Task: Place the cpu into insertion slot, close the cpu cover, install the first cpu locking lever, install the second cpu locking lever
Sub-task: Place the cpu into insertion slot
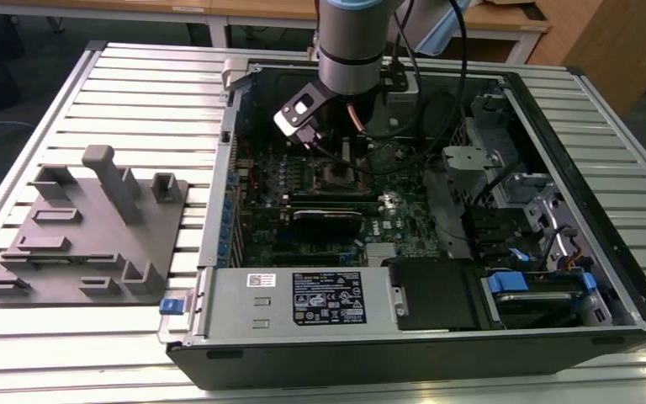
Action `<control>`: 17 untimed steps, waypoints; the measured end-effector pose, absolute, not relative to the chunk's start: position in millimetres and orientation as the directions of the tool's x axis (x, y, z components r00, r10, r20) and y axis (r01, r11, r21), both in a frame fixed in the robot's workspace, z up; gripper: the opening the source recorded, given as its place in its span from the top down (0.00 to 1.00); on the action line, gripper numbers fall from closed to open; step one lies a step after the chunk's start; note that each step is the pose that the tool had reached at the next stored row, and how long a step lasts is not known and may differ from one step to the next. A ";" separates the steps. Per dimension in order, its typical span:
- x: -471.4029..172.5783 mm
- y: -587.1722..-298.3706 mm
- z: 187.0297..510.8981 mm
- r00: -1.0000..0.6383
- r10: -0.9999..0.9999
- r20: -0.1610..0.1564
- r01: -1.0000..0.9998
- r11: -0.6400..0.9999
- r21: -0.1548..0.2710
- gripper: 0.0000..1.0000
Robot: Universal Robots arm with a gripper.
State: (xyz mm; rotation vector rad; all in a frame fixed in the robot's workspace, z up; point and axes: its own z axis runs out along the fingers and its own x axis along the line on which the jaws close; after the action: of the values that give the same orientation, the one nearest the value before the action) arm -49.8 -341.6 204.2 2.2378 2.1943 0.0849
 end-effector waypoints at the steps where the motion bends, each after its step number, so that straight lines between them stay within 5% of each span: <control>1: -49.8 -341.7 204.2 0.019 0.999 0.034 0.999 -0.020 0.042 0.89; 17: -50.0 -341.9 196.9 0.019 0.999 0.034 0.999 -0.020 0.042 0.89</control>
State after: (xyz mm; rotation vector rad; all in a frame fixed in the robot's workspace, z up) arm -50.0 -341.9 196.9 2.2379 2.1944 0.0833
